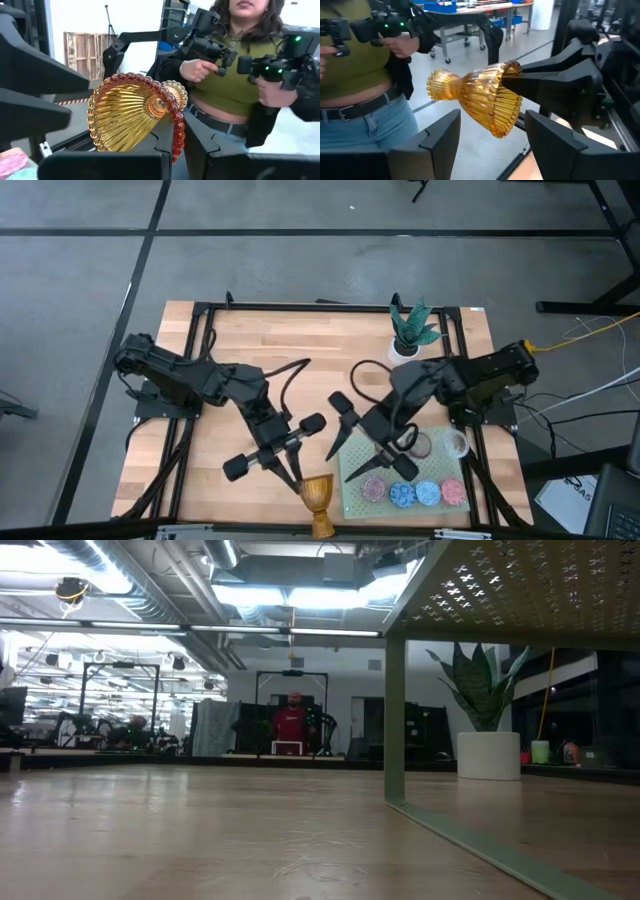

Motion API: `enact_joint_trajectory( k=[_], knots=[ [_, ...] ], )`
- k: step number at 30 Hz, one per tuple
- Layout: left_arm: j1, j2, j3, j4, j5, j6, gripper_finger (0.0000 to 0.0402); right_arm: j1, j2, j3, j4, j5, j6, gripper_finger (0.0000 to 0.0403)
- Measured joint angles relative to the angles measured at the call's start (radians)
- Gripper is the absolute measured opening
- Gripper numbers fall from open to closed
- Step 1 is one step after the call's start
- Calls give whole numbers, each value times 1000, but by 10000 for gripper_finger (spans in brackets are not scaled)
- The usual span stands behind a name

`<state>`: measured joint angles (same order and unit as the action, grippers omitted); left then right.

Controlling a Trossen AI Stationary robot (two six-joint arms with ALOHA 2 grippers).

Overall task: Pick & Place candle stick holders
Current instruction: Put the brown glass candle holder on the shelf

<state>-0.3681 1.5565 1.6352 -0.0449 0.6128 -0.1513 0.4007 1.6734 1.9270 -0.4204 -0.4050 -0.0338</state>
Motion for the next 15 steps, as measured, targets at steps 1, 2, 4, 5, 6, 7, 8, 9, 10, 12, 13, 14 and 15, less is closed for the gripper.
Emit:
enact_joint_trajectory(
  k=[1, 2, 4, 5, 6, 7, 8, 9, 10, 12, 13, 14, 15],
  knots=[
    [-1, 2, 0, 6, 1, -4, 17, 0, 6, 0, 12, -19, 0, 226],
    [0, 2, 0, 7, 1, -5, 17, 0, 12, 0, 29, -37, 0, 226],
    [2, 2, 0, 14, -1, 4, 17, 0, 23, 0, 48, -64, 1, 226],
    [4, 2, 0, 25, -1, 16, 17, 0, 30, 0, 55, -77, 3, 226],
    [4, 2, 0, 29, 1, 21, 17, 1, 36, 0, 67, -79, 0, 226],
    [4, 2, 0, 26, 8, 30, 17, 0, 37, 0, 76, -86, 0, 226],
    [3, 2, 0, 35, 5, 38, 17, 0, 37, 0, 84, -88, 0, 224],
    [3, 2, 0, 37, 3, 39, 17, 0, 37, 0, 92, -94, 0, 222],
    [2, 2, 0, 39, 2, 40, 17, 0, 37, 0, 98, -95, 0, 218],
    [2, 2, 0, 42, 1, 46, 17, 0, 37, 0, 103, -93, 0, 208],
    [2, 2, 0, 42, -1, 54, 17, 0, 37, 0, 108, -93, 0, 202],
    [2, 2, 0, 42, -1, 64, 17, 0, 37, 0, 112, -94, 0, 196],
    [2, 2, 0, 42, 1, 72, 17, 0, 37, 0, 117, -94, 0, 189]
  ],
)
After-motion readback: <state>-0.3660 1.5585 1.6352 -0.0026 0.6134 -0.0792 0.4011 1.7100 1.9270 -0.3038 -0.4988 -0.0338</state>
